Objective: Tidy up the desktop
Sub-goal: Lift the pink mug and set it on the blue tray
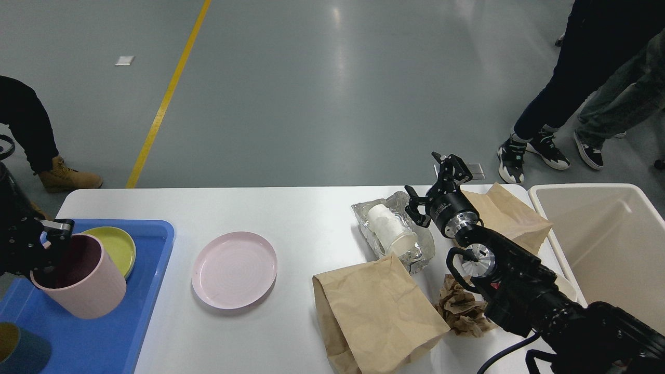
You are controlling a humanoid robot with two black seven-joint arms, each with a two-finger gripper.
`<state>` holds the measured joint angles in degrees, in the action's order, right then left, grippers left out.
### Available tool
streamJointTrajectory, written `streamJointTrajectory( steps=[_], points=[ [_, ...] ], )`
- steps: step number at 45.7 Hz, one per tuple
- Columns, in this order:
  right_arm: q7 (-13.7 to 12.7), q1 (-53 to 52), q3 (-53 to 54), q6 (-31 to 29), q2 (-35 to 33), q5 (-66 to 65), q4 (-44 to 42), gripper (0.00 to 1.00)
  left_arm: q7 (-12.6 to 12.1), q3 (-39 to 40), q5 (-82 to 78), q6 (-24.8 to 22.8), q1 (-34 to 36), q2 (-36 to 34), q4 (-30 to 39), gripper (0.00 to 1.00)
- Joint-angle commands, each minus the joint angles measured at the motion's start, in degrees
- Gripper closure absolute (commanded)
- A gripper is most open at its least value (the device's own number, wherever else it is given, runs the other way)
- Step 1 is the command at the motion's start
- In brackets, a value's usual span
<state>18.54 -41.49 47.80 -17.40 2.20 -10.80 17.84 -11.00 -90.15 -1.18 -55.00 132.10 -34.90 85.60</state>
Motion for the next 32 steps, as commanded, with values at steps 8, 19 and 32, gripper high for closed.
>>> streamJointTrajectory(
  steps=[8, 19, 32],
  points=[
    [0.0, 0.0, 0.0, 0.0, 0.0, 0.0, 0.0, 0.00, 0.0, 0.9, -1.8, 0.6, -13.3, -5.1, -12.0, 1.00],
    [0.0, 0.0, 0.0, 0.0, 0.0, 0.0, 0.0, 0.00, -0.1, 8.6, -2.3, 3.7, -29.6, -5.2, -21.4, 1.00],
    [0.0, 0.0, 0.0, 0.0, 0.0, 0.0, 0.0, 0.00, -1.4, 15.9, -3.3, 6.2, -41.6, -3.2, -28.9, 1.00]
  ],
)
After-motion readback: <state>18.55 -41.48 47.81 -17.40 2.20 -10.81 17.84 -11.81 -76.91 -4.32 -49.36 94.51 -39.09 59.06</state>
